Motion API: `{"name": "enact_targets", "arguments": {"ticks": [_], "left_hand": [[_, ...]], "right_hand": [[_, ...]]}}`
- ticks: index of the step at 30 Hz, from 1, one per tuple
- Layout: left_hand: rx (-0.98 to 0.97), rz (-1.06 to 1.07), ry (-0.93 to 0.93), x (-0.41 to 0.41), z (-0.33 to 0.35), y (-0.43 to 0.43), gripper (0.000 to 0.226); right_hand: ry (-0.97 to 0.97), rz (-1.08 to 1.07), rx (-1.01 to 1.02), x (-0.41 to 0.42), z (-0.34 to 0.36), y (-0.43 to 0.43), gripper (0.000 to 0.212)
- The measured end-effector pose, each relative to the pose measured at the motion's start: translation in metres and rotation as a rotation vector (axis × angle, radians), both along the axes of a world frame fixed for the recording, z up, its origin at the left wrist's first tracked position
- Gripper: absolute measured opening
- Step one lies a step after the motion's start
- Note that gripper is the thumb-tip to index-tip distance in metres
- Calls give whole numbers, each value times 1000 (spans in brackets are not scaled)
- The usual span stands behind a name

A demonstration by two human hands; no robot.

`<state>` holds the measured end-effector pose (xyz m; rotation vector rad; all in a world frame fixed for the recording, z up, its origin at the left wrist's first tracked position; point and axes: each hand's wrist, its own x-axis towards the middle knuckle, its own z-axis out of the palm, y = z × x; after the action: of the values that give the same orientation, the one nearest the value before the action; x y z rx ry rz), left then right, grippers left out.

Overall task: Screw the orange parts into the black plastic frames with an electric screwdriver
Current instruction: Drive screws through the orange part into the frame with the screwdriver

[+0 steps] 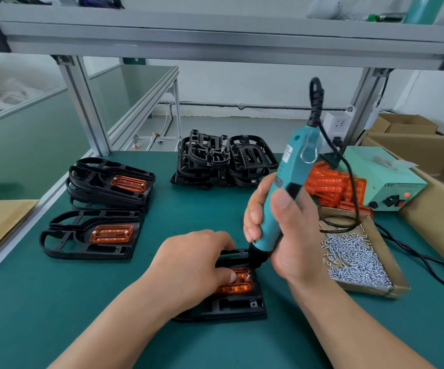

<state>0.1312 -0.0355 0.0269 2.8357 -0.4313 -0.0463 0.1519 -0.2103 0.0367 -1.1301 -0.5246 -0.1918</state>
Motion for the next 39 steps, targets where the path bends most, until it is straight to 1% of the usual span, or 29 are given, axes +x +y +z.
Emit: {"name": "enact_targets", "arguments": {"ticks": [3,8,13,17,21,23,26,28,31,32,33,34,35,36,38,39], "left_hand": [[-9,-5,3,0,1,0,48],[21,4,19,-1,2,-2,41],[21,1,24,-2,5,-2,42],[28,-7,24,-3,6,-3,40],[46,-8,35,-4,10,-4,41],[52,-8,39,-5,12,-5,40],[67,-4,29,-6,11,-6,41],[63,-8,26,-6,9,-6,44],[13,-19,49,-6,10,-2,52],[-38,-12,66,-5,11,0,51],[-143,9,84,-2,11,3,46],[-309,45,96,1,11,6,37],[-526,106,114,5,12,10,28],[-781,180,166,8,15,14,24],[-1312,261,383,9,24,20,30],[-1509,260,486,9,28,21,34]], "right_hand": [[-42,17,-97,-3,-2,6,58],[-37,40,-133,-3,-4,9,57],[8,105,-67,1,-2,10,60],[-2,138,-74,2,-3,11,60],[-5,129,-51,1,-4,10,60],[-15,121,-42,-1,-2,10,55],[-82,97,-32,-2,5,10,50],[-114,93,15,0,11,8,47],[-39,27,100,3,10,5,51],[3,6,142,5,8,3,53],[46,-11,190,8,6,0,53],[86,-27,235,10,3,-4,49],[122,-41,272,12,2,-7,44],[155,-54,304,15,1,-10,38],[212,-71,370,19,0,-14,35],[233,-78,401,20,-1,-15,36]]}}
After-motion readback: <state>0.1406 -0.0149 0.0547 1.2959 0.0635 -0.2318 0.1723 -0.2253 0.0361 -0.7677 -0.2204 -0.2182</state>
